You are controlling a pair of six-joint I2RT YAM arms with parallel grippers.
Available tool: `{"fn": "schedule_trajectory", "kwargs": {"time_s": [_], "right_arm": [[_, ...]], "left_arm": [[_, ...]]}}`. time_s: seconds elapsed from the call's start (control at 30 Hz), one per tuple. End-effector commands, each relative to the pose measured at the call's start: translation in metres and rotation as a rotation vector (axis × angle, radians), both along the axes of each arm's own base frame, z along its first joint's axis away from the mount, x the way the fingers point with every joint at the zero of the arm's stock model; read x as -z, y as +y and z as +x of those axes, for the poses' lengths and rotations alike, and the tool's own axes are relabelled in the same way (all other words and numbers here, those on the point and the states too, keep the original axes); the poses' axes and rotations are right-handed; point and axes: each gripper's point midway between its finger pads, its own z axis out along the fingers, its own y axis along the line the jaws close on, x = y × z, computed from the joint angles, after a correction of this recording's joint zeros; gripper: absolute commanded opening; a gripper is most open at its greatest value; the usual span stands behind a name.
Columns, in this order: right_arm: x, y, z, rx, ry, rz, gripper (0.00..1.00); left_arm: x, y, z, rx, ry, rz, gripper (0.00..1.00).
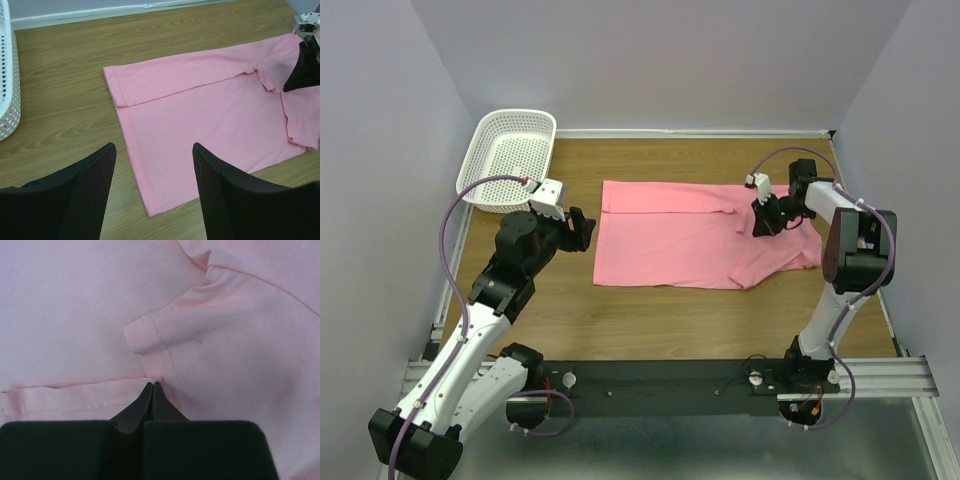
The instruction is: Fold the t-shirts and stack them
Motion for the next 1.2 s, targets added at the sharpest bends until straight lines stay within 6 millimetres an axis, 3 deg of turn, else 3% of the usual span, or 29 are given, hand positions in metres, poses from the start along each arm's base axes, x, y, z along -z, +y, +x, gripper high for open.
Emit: {"fn": "schedule_trajectory", "kwargs": {"time_s": [0.0, 0.07, 0.13, 0.17, 0.27, 0.37, 0.43, 0.5, 0.63, 1.0, 1.17], "right_arm": [[-0.027, 0.003, -0.001, -0.003, -0.063, -0.003, 0.00], [-0.045, 0.004, -0.002, 0.010, -0.101, 0.003, 0.01], [-0.052, 0.007, -0.008, 0.011, -0.112, 0.016, 0.01], [-0.057, 0.009, -0.011, 0.010, -0.121, 0.028, 0.01], [-0.064, 0.015, -0.024, 0.011, -0.125, 0.057, 0.01], [-0.067, 0.020, -0.034, 0.021, -0.118, 0.085, 0.01], [-0.070, 0.022, -0.038, 0.020, -0.128, 0.094, 0.00], [-0.070, 0.024, -0.041, 0.026, -0.130, 0.108, 0.00], [-0.075, 0.026, -0.045, 0.031, -0.145, 0.119, 0.01], [-0.087, 0.024, -0.049, 0.041, -0.186, 0.127, 0.01], [-0.094, 0.024, -0.048, 0.045, -0.204, 0.132, 0.01]], "left_arm": [[0.002, -0.001, 0.000, 0.015, -0.009, 0.001, 0.71], [0.005, 0.000, 0.001, -0.006, 0.008, -0.027, 0.73], [0.010, -0.001, 0.002, -0.042, 0.048, -0.101, 0.82], [0.016, -0.006, 0.001, -0.069, 0.111, -0.199, 0.84], [0.061, -0.022, -0.004, -0.074, 0.300, -0.336, 0.81], [0.131, -0.040, -0.024, -0.107, 0.615, -0.461, 0.74], [0.167, -0.042, -0.032, -0.155, 0.752, -0.451, 0.64], [0.196, -0.036, -0.037, -0.247, 0.859, -0.440, 0.63], [0.216, -0.031, -0.036, -0.334, 0.903, -0.447, 0.63], [0.242, -0.015, -0.036, -0.473, 0.939, -0.417, 0.58], [0.251, -0.013, -0.036, -0.469, 0.940, -0.388, 0.12]]}}
